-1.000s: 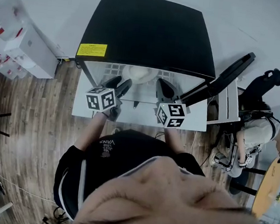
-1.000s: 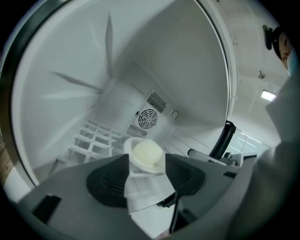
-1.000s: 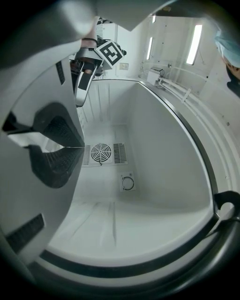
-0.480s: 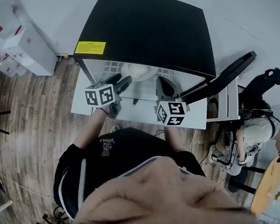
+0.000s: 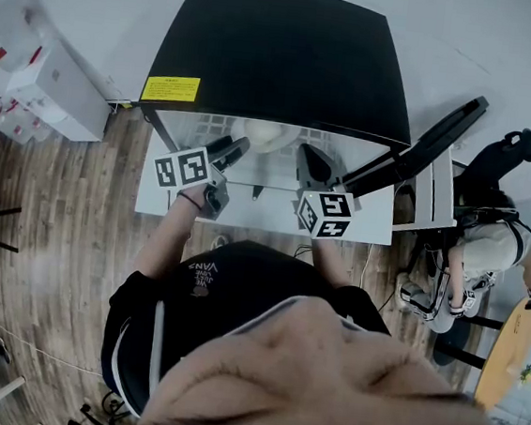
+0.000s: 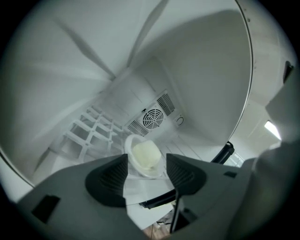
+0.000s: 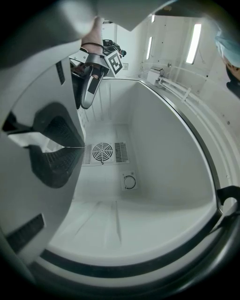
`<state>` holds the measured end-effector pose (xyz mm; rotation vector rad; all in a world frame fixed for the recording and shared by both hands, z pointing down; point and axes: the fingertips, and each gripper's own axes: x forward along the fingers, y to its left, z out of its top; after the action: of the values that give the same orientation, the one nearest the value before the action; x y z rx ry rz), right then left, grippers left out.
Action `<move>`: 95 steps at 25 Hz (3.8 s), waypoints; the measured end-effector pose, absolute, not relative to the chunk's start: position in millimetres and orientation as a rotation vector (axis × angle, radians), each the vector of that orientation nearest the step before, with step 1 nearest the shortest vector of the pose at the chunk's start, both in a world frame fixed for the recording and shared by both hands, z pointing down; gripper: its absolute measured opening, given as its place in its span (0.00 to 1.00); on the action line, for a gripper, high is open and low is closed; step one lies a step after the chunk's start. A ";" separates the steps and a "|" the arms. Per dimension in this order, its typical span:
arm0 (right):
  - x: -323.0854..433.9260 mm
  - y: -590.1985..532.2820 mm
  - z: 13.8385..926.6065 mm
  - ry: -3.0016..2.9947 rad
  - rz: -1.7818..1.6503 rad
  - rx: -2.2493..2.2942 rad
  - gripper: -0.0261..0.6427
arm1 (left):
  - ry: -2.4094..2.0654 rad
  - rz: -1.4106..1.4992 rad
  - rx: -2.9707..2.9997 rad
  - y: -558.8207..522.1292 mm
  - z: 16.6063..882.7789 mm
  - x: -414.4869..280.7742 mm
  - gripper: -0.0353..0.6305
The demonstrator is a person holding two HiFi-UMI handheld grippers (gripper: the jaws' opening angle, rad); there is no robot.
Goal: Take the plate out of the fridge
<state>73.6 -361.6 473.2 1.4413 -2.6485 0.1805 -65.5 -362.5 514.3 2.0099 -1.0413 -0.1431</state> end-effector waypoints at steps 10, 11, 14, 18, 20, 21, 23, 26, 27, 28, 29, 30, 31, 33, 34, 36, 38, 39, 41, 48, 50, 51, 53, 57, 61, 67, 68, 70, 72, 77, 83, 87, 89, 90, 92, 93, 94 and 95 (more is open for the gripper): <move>68.6 -362.9 470.4 -2.667 0.168 1.418 0.06 | -0.948 -0.167 1.886 -364.0 515.9 -65.1 0.41; 68.7 -362.8 470.0 -2.668 0.167 1.418 0.06 | -0.949 -0.160 1.879 -364.1 516.0 -64.7 0.41; 69.6 -362.3 470.0 -2.670 0.166 1.420 0.06 | -0.972 -0.145 1.869 -363.5 516.9 -63.8 0.41; 70.8 -363.1 471.0 -2.670 0.173 1.422 0.06 | -1.034 -0.166 1.839 -364.9 518.5 -64.2 0.41; 71.3 -363.9 471.2 -2.670 0.174 1.423 0.06 | -1.046 -0.197 1.808 -367.0 518.8 -65.4 0.41; 71.3 -364.1 471.2 -2.671 0.174 1.423 0.06 | -1.049 -0.211 1.794 -367.8 519.0 -66.1 0.41; 71.1 -364.3 471.5 -2.673 0.176 1.419 0.06 | -1.050 -0.230 1.770 -368.5 519.6 -67.2 0.41; 71.0 -364.9 472.3 -2.675 0.179 1.415 0.06 | -1.037 -0.255 1.730 -369.0 520.9 -68.3 0.40; 70.8 -365.1 472.7 -2.676 0.180 1.414 0.06 | -1.036 -0.258 1.722 -369.0 521.5 -68.6 0.40; 70.5 -365.2 473.0 -2.676 0.182 1.412 0.06 | -1.041 -0.255 1.718 -368.8 522.3 -69.1 0.38; 70.0 -365.3 473.3 -2.677 0.183 1.409 0.06 | -1.049 -0.252 1.713 -368.4 523.6 -69.7 0.36; 69.4 -365.4 473.6 -2.677 0.185 1.407 0.06 | -1.053 -0.252 1.706 -367.7 525.0 -70.0 0.34; 68.9 -365.7 473.7 -2.678 0.185 1.405 0.06 | -1.048 -0.257 1.696 -367.1 526.4 -69.7 0.31; 68.1 -366.1 473.4 -2.680 0.185 1.402 0.06 | -1.022 -0.273 1.674 -365.8 528.0 -67.1 0.30; 67.7 -366.2 472.9 -2.682 0.184 1.401 0.06 | -1.017 -0.277 1.667 -365.5 528.1 -66.0 0.30; 66.8 -366.3 471.9 -2.686 0.182 1.398 0.06 | -1.017 -0.282 1.657 -366.0 527.9 -65.2 0.30; 66.5 -366.7 472.1 -2.689 0.182 1.397 0.06 | -1.004 -0.304 1.633 -367.6 528.1 -64.9 0.30; 66.6 -366.9 472.4 -2.690 0.183 1.397 0.06 | -0.994 -0.317 1.619 -368.6 528.2 -64.8 0.30; 67.1 -367.1 472.9 -2.691 0.186 1.398 0.06 | -0.975 -0.338 1.598 -369.9 528.3 -64.4 0.30; 72.6 -368.7 472.8 -2.689 0.190 1.413 0.06 | -1.001 -0.294 1.595 -368.5 537.5 -62.6 0.17; 73.4 -368.5 472.7 -2.688 0.192 1.414 0.06 | -1.010 -0.287 1.594 -367.5 539.3 -62.2 0.14; 73.4 -368.3 472.5 -2.688 0.193 1.413 0.06 | -1.011 -0.286 1.593 -367.1 539.8 -62.0 0.13; 73.2 -368.1 472.3 -2.688 0.193 1.412 0.06 | -1.011 -0.287 1.590 -366.2 540.0 -61.3 0.12; 72.8 -367.7 473.0 -2.690 0.192 1.408 0.06 | -0.995 -0.310 1.574 -365.3 540.9 -60.9 0.11; 72.5 -368.2 473.4 -2.691 0.194 1.401 0.06 | -0.968 -0.341 1.556 -364.1 542.0 -59.7 0.10; 70.3 -367.2 475.2 -2.695 0.203 1.383 0.06 | -0.947 -0.362 1.545 -359.5 541.6 -57.5 0.10; 70.0 -367.3 475.9 -2.694 0.205 1.381 0.06 | -0.945 -0.363 1.546 -358.9 541.4 -57.2 0.10; 69.4 -367.2 476.9 -2.695 0.208 1.377 0.06 | -0.942 -0.366 1.546 -357.7 541.3 -56.9 0.10; 68.6 -367.6 477.5 -2.696 0.209 1.371 0.06 | -0.940 -0.369 1.545 -356.6 541.7 -57.1 0.10; 67.1 -368.8 476.8 -2.698 0.209 1.369 0.06 | -0.932 -0.377 1.541 -352.8 541.3 -58.7 0.10; 65.2 -368.5 479.9 -2.698 0.217 1.361 0.06 | -0.923 -0.378 1.540 -347.0 542.0 -58.6 0.10; 65.3 -368.6 480.3 -2.693 0.221 1.362 0.06 | -0.919 -0.379 1.539 -342.9 541.4 -59.6 0.10; 64.7 -368.6 481.3 -2.689 0.223 1.361 0.06 | -0.920 -0.382 1.542 -342.0 540.4 -61.2 0.10; 64.5 -368.5 481.9 -2.687 0.225 1.361 0.06 | -0.921 -0.382 1.543 -341.6 540.0 -62.0 0.10; 64.7 -368.2 483.1 -2.683 0.234 1.362 0.06 | -0.920 -0.381 1.544 -340.0 539.6 -62.8 0.10; 65.0 -368.0 483.7 -2.681 0.239 1.364 0.06 | -0.919 -0.380 1.544 -338.9 539.4 -63.0 0.10; 65.2 -367.8 484.3 -2.678 0.244 1.367 0.06 | -0.917 -0.380 1.543 -337.6 539.3 -63.2 0.10; 65.4 -367.4 484.9 -2.676 0.249 1.369 0.06 | -0.916 -0.380 1.543 -336.2 539.3 -63.4 0.10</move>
<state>65.4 -367.4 484.9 1.3689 -2.6763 0.2486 -63.4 -336.2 539.3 1.5430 -0.9156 -0.3799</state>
